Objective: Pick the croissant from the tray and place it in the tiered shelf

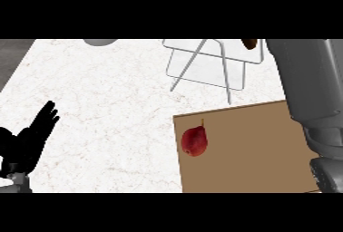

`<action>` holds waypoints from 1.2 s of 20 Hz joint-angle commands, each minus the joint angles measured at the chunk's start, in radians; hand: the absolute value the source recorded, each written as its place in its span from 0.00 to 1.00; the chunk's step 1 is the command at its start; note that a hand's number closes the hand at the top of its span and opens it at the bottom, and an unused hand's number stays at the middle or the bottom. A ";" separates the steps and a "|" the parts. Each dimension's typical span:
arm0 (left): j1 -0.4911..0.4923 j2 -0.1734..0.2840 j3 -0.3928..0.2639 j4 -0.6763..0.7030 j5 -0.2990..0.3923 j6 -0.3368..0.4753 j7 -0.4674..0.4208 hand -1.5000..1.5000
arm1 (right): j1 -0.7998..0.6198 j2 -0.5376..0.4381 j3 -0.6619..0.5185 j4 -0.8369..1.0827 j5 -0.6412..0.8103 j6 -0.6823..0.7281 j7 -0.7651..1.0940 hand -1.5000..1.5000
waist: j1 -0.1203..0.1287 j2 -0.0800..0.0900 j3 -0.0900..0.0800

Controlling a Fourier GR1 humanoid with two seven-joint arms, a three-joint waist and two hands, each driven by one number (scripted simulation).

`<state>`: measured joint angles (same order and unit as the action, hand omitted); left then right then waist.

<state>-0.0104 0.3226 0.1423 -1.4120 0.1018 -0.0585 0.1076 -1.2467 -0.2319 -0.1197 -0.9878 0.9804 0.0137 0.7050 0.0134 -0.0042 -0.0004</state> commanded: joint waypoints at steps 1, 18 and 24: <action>0.068 -0.042 -0.022 -0.031 -0.027 0.013 -0.047 0.50 | -0.019 0.019 -0.028 0.049 -0.022 -0.062 -0.026 0.00 | 0.005 0.006 0.000; 0.093 -0.021 0.017 -0.099 -0.022 0.010 0.015 0.50 | 0.071 -0.033 -0.247 -0.448 -0.364 0.021 0.120 0.00 | -0.022 -0.007 0.001; 0.045 -0.005 0.046 -0.005 -0.014 -0.003 -0.004 0.50 | 0.127 -0.241 -0.382 -0.673 -0.488 0.237 0.283 0.00 | -0.053 -0.009 0.001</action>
<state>0.0385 0.3061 0.1741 -1.4365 0.0855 -0.0558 0.1051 -1.1614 -0.3682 -0.4256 -1.5309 0.5665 0.1394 0.9091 -0.0241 -0.0112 0.0001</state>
